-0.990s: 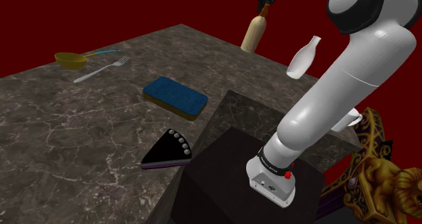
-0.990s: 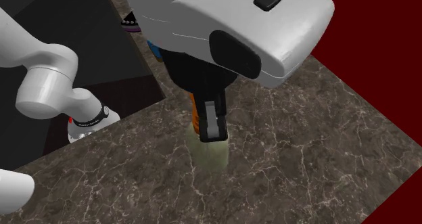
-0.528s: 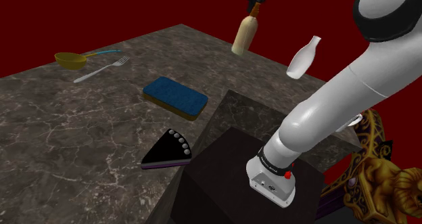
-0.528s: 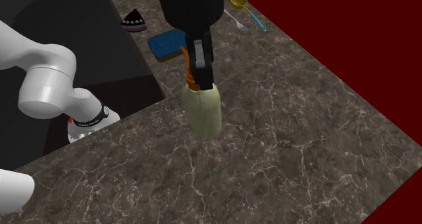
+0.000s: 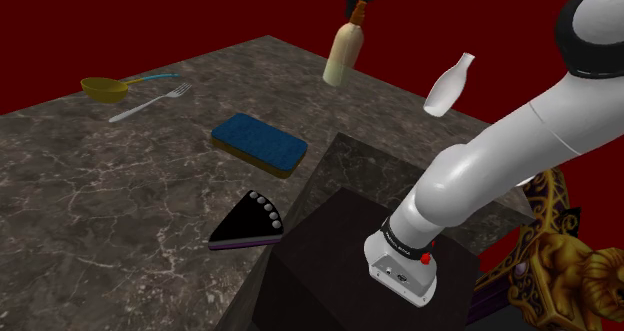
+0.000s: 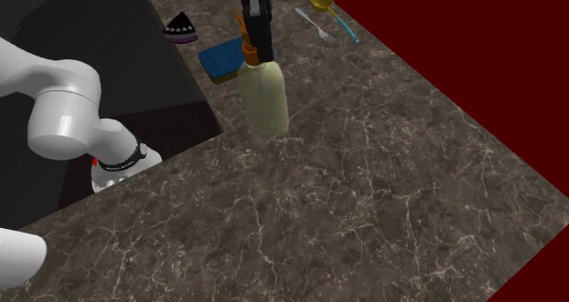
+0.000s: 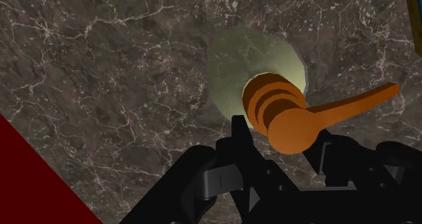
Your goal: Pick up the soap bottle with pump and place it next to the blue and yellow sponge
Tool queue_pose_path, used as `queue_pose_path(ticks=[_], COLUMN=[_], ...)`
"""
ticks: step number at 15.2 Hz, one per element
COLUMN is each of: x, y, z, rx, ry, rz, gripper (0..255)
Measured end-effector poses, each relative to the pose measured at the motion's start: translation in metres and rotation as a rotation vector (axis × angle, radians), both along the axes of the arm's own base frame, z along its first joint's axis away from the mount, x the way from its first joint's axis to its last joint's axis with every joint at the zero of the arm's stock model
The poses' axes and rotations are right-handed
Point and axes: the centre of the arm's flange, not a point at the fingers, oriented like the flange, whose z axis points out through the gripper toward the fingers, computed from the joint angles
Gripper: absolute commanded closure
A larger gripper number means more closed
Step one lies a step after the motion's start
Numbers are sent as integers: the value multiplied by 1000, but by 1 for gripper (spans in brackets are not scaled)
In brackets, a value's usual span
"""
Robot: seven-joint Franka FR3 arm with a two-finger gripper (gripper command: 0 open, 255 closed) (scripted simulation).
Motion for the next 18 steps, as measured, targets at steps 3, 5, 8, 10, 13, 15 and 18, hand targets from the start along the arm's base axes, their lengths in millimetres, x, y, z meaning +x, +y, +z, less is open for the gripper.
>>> queue_pose_path(ticks=[3, 5, 8, 10, 13, 15, 18], x=[-1, 2, 6, 7, 8, 11, 15], y=[37, 65, 104, 129, 168, 196, 235], z=[-1, -3, -2, 0, 2, 0, 0], rx=[0, -1, 0, 0, -1, 0, 0], ry=[0, 0, 0, 0, 0, -1, 0], rz=[0, 0, 0, 0, -1, 0, 0], gripper=[255, 255, 255, 255, 255, 255, 255])
